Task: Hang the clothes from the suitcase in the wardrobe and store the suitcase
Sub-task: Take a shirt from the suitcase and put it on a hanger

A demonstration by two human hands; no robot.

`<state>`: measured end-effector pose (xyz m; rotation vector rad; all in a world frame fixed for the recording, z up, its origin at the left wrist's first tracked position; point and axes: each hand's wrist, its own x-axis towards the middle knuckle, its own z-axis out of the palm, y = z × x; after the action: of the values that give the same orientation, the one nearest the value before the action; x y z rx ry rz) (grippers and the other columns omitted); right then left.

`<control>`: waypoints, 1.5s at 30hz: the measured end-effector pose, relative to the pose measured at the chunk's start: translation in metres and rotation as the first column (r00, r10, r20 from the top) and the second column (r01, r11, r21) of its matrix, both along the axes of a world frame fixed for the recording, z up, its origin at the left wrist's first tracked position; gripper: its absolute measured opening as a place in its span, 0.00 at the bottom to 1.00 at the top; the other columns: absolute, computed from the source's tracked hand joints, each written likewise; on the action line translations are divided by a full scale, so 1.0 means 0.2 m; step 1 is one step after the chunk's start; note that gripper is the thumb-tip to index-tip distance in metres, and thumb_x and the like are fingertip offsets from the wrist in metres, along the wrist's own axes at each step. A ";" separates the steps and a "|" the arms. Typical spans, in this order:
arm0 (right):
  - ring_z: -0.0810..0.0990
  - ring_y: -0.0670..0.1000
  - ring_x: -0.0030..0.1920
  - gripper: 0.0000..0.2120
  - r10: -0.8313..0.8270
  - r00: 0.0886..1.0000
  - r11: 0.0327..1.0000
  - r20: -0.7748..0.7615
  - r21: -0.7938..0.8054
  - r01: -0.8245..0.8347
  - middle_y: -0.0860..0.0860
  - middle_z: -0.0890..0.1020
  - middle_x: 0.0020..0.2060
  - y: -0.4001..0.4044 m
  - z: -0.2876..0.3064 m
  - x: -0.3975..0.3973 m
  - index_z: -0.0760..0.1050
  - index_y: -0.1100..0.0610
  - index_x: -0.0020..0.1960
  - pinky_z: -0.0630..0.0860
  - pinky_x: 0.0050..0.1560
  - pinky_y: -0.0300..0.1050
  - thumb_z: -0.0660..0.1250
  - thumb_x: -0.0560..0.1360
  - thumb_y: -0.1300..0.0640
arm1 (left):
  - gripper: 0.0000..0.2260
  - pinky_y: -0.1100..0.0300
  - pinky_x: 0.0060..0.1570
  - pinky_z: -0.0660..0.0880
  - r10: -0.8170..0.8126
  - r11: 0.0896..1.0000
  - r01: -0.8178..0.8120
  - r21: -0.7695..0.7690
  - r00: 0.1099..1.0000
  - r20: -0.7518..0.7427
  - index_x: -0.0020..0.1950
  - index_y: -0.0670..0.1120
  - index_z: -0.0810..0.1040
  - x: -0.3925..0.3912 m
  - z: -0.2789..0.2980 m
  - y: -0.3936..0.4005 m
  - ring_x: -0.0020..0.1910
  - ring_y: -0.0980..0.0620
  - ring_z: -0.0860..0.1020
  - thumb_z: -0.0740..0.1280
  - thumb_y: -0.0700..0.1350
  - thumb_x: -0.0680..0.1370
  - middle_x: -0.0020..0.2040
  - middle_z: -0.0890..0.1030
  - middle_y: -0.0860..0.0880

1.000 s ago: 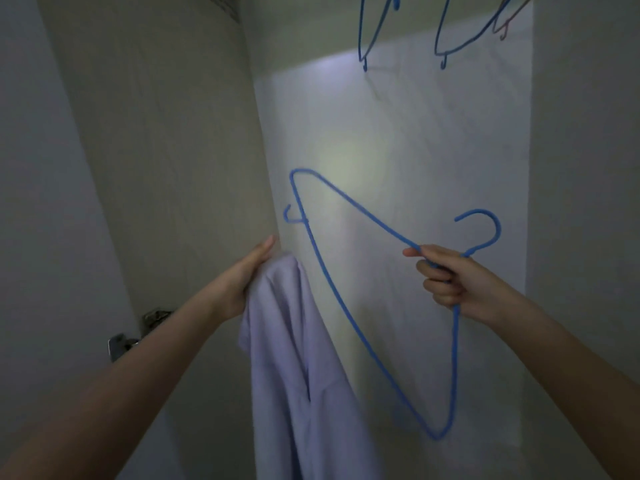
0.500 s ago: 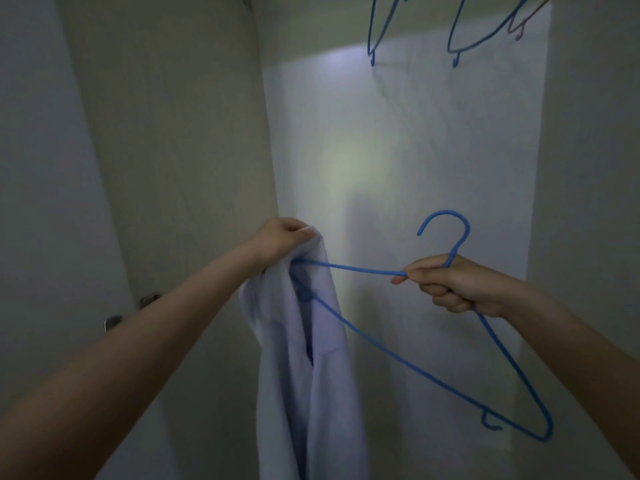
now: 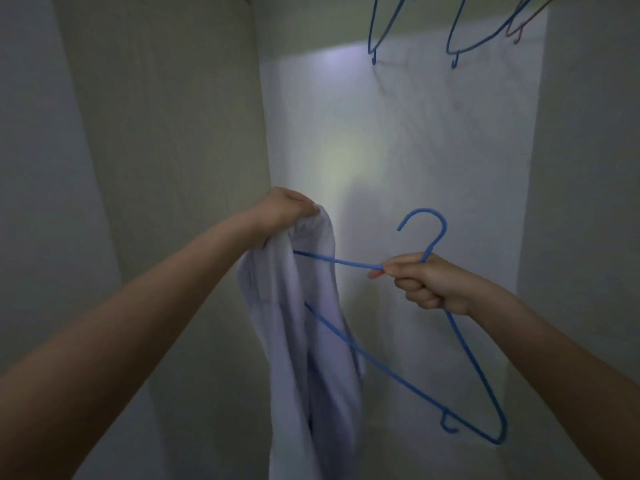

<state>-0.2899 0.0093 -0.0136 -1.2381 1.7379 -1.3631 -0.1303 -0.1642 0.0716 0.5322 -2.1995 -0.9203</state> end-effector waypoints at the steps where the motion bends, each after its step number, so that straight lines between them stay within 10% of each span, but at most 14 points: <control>1: 0.54 0.42 0.20 0.11 0.000 1.000 1.000 0.006 -0.019 0.000 0.45 0.59 0.22 -0.01 0.01 0.01 0.78 0.59 0.54 0.51 0.19 0.32 0.59 0.79 0.57 | 0.06 0.71 0.29 0.69 0.003 1.000 -0.003 0.004 1.000 0.026 0.38 0.43 0.78 -0.01 -0.02 0.00 0.33 0.55 0.72 0.66 0.41 0.75 0.33 0.75 0.48; 6: 0.57 0.43 0.20 0.11 -0.060 0.993 0.998 -0.104 0.025 0.063 0.46 0.60 0.22 -0.10 -0.02 0.05 0.79 0.59 0.52 0.53 0.19 0.34 0.59 0.80 0.56 | 0.06 0.58 0.41 0.70 -0.028 0.995 0.025 0.095 0.999 0.038 0.43 0.43 0.79 -0.07 -0.05 0.08 0.39 0.50 0.73 0.67 0.45 0.71 0.39 0.76 0.45; 11: 0.55 0.43 0.20 0.11 -0.050 0.999 0.996 -0.008 -0.070 0.050 0.45 0.59 0.21 -0.10 -0.01 0.02 0.79 0.57 0.45 0.51 0.20 0.31 0.60 0.79 0.58 | 0.15 0.59 0.42 0.73 -0.201 0.978 0.208 0.030 0.880 0.430 0.43 0.49 0.85 0.04 0.04 0.11 0.38 0.50 0.77 0.61 0.55 0.75 0.39 0.83 0.51; 16: 0.55 0.42 0.19 0.09 -0.021 1.000 0.990 -0.019 -0.138 0.018 0.45 0.60 0.20 -0.07 0.05 -0.01 0.79 0.61 0.51 0.52 0.19 0.30 0.60 0.79 0.59 | 0.14 0.55 0.56 0.73 0.070 0.843 0.122 -0.524 0.940 0.333 0.49 0.53 0.82 0.04 -0.03 -0.01 0.50 0.52 0.77 0.63 0.60 0.75 0.50 0.80 0.52; 21: 0.55 0.42 0.20 0.11 0.033 0.998 0.983 -0.055 -0.177 -0.042 0.45 0.62 0.20 -0.08 0.11 -0.02 0.78 0.62 0.52 0.52 0.19 0.32 0.59 0.79 0.58 | 0.15 0.57 0.36 0.68 0.082 0.651 0.126 -0.748 0.969 0.235 0.40 0.52 0.73 -0.01 -0.19 -0.09 0.33 0.51 0.71 0.58 0.62 0.76 0.31 0.72 0.53; 30: 0.80 0.50 0.31 0.23 -0.061 0.976 0.998 0.207 -0.010 0.064 0.56 0.84 0.40 0.09 -0.07 -0.38 0.77 0.60 0.55 0.76 0.29 0.39 0.53 0.77 0.44 | 0.10 0.69 0.32 0.63 -0.087 0.843 0.037 -0.537 0.994 -0.067 0.32 0.63 0.74 0.12 -0.04 -0.31 0.28 0.64 0.67 0.60 0.60 0.73 0.28 0.73 0.60; 37: 0.80 0.48 0.55 0.11 0.153 0.984 0.987 -0.094 -0.030 -0.157 0.47 0.82 0.52 -0.14 -0.15 -0.06 0.75 0.50 0.57 0.73 0.60 0.46 0.65 0.75 0.55 | 0.16 0.71 0.29 0.61 -0.086 0.874 -0.025 -0.486 0.975 -0.206 0.31 0.52 0.68 0.08 0.09 -0.28 0.27 0.63 0.65 0.62 0.43 0.80 0.25 0.69 0.59; 45: 0.75 0.46 0.58 0.37 0.113 0.907 0.993 -0.405 0.024 -0.113 0.46 0.73 0.59 -0.32 -0.20 0.16 0.63 0.52 0.66 0.74 0.53 0.36 0.76 0.64 0.46 | 0.15 0.71 0.26 0.60 -0.030 0.914 -0.070 -0.400 0.971 -0.239 0.32 0.51 0.70 0.10 0.11 -0.27 0.25 0.62 0.65 0.62 0.46 0.80 0.26 0.68 0.55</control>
<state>-0.2584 -0.0538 -0.0538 -1.6887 1.8988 -1.0904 -0.1106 -0.2183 0.0930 0.2283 -2.0757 -0.4614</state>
